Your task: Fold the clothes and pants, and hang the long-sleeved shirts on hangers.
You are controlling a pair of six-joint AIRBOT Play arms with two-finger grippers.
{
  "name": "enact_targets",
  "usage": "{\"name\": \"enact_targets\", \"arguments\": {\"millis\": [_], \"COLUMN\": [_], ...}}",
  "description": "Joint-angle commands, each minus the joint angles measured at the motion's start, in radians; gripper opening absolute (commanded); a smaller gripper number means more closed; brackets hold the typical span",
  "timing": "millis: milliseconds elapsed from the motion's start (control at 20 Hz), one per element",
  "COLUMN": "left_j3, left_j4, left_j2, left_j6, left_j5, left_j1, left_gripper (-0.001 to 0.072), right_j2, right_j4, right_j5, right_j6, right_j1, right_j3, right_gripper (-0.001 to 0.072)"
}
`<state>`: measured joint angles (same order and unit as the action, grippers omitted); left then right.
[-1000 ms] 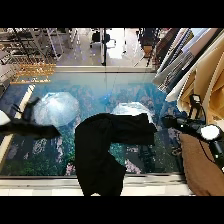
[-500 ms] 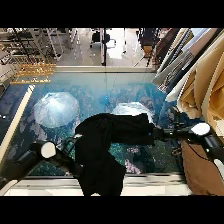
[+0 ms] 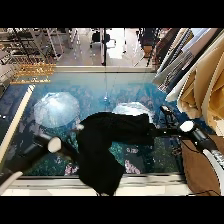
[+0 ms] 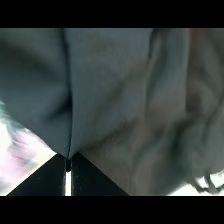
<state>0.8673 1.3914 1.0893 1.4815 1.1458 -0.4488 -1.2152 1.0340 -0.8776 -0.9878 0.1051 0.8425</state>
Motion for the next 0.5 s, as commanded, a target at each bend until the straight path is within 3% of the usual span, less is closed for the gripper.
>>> {"name": "enact_targets", "arguments": {"millis": [0,100,250,300,350,400,450], "left_j3": [0.247,0.371,0.444,0.444,0.444,0.444,0.443], "left_j4": [0.19,0.135,-0.08,-0.086,-0.052,0.027,0.117], "left_j2": [-0.018,0.034,0.147,0.188,0.223,0.256,0.277], "left_j6": [-0.033,-0.093,-0.216,-0.26,-0.251,-0.192,-0.115], "left_j5": [0.017,-0.019,-0.039,-0.031,-0.001,0.06,0.127], "left_j1": [0.167,0.303,0.399,0.401,0.401,0.408,0.422], "left_gripper": [0.0007,0.0009,0.0024,0.023,0.0526,0.0684,0.0646], "right_j2": [-0.008,-0.008,-0.022,-0.031,-0.039,-0.045,-0.046], "right_j4": [0.175,0.171,0.165,0.151,0.134,0.119,0.112], "right_j5": [0.151,0.144,0.13,0.126,0.106,0.077,0.05], "right_j6": [0.134,0.218,0.24,0.225,0.187,0.144,0.097], "right_j1": [-0.002,-0.008,-0.048,-0.06,-0.062,-0.061,-0.051], "right_j3": [0.024,0.024,0.024,0.023,0.023,0.023,0.018], "right_gripper": [0.0708,0.0706,0.0687,0.0677,0.066,0.0648,0.0648]}}
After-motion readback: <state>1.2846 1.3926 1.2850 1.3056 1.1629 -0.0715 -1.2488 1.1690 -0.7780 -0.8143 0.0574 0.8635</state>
